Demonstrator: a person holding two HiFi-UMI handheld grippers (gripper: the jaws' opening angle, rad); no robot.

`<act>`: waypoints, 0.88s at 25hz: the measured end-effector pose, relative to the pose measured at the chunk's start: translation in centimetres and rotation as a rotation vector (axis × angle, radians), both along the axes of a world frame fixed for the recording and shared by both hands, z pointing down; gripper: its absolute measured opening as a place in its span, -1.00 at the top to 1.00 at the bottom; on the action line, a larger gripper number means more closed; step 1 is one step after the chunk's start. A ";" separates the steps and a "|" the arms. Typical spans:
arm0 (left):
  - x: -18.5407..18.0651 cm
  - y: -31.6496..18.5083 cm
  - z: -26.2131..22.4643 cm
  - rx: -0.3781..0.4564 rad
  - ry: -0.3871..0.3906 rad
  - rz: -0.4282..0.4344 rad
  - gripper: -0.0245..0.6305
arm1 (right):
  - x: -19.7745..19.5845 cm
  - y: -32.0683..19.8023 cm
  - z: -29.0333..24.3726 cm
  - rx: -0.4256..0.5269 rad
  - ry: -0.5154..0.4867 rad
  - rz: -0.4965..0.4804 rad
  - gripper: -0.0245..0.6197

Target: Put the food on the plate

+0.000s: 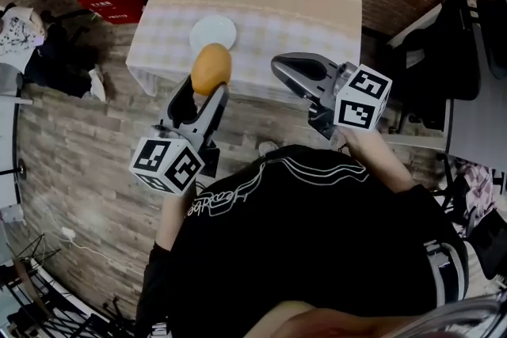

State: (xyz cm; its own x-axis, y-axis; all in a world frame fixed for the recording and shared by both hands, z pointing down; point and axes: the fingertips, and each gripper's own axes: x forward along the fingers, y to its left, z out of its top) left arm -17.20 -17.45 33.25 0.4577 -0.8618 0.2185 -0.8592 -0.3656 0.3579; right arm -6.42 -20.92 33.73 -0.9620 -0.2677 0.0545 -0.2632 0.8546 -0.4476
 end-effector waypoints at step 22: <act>-3.1 -8.8 2.9 -0.035 -0.081 -0.005 0.08 | -1.7 -6.9 2.9 -0.056 0.018 0.046 0.93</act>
State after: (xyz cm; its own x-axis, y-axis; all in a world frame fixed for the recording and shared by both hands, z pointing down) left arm -20.34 -26.30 36.20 0.4331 -0.8552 0.2846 -0.8877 -0.3500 0.2991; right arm -8.15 -27.78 36.62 -0.9474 -0.3077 0.0880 -0.3102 0.8150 -0.4894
